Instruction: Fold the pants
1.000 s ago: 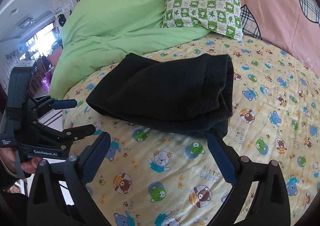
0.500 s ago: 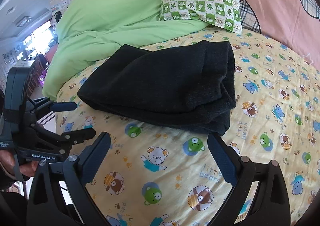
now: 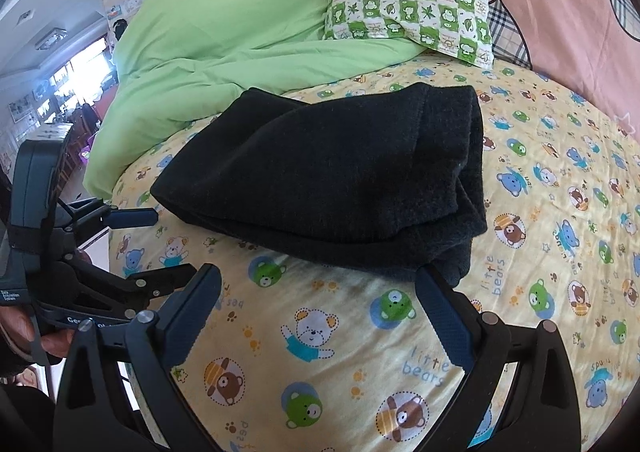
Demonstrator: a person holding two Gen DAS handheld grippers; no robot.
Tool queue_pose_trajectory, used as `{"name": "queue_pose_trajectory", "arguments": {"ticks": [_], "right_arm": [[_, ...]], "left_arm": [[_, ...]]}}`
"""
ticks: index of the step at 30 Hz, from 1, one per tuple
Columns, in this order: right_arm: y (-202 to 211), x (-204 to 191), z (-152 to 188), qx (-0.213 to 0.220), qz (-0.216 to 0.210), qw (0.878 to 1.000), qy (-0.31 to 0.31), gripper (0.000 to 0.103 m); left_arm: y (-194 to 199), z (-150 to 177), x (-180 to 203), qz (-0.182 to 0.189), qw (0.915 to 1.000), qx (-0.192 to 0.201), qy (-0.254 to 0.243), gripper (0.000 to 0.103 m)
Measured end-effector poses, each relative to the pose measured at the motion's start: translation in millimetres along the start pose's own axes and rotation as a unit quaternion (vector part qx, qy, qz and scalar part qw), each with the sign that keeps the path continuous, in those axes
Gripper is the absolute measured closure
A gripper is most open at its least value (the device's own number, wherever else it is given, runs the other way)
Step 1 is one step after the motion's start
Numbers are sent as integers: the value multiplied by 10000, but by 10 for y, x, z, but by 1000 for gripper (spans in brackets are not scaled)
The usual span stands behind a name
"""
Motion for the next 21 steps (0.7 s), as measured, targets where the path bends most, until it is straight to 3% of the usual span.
{"name": "queue_pose_trajectory", "arguments": {"ticks": [21], "right_arm": [[13, 81, -17, 46, -6, 9999, -137, 5]], "left_arm": [[-2, -39, 49, 24, 10000, -5, -68, 13]]}}
Point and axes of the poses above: each gripper's, at about its wrist camera, not at the fingertips, and y roughly against the way its jaws point, x to its right, z to its underside, the point moved 8 cm from there along -y, roughly the way its jaws point, and after that the axes turned 12 degrees about -x, right-handed, at the moved point
